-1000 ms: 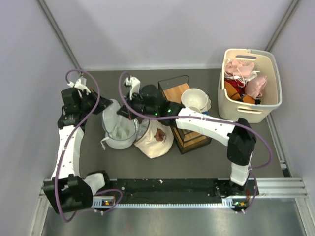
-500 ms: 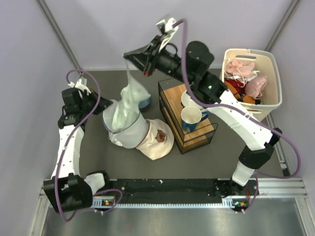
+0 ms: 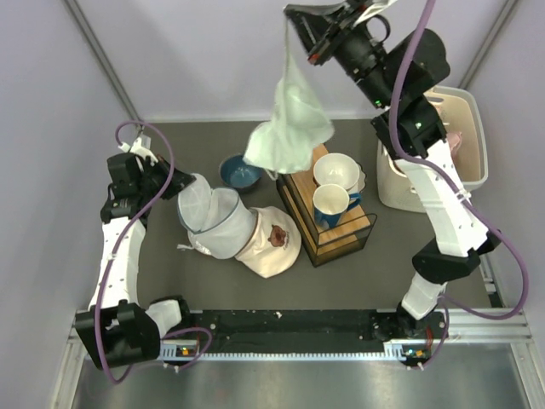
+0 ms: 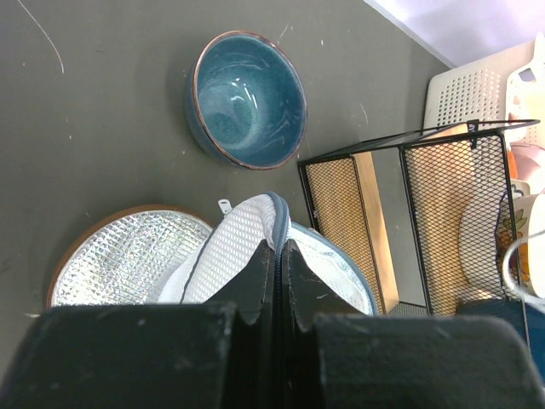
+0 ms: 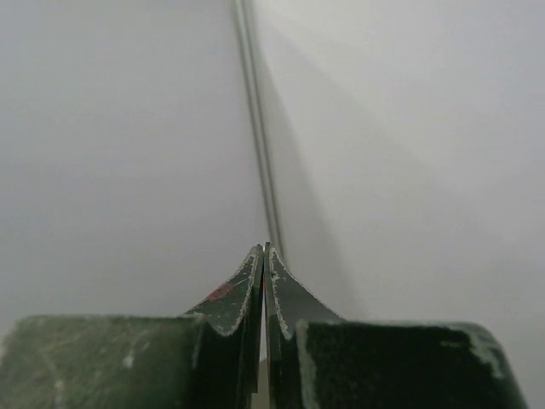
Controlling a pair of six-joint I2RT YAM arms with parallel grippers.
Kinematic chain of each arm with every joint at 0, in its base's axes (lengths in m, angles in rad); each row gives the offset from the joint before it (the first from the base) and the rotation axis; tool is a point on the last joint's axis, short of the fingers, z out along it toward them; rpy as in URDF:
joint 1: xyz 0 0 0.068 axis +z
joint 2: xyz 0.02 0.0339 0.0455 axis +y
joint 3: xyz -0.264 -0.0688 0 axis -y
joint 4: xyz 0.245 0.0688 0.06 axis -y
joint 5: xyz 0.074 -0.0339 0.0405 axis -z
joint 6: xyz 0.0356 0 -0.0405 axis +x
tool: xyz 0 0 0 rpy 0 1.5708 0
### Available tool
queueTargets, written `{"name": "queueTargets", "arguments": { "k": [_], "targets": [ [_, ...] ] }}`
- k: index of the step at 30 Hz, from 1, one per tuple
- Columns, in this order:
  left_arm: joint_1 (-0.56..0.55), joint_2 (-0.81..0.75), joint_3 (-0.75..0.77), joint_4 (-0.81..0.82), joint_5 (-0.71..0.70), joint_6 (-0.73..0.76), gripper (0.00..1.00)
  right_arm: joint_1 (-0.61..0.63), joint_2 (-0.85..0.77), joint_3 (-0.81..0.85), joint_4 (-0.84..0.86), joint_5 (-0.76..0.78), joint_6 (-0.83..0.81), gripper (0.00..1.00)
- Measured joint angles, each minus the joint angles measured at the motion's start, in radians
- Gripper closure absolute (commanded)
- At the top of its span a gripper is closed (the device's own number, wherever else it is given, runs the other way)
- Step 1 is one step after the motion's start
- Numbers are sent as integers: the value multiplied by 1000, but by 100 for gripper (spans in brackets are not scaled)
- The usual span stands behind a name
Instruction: Unzip the laundry bag and remove the bra
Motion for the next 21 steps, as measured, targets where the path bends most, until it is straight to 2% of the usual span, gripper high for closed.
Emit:
{"name": "queueTargets", "arguments": {
  "k": [7, 21],
  "targets": [
    [0, -4, 0, 0, 3, 0, 100, -186, 1, 17, 3, 51, 34, 100],
    [0, -5, 0, 0, 8, 0, 100, -655, 1, -50, 8, 48, 265, 100]
  ]
}}
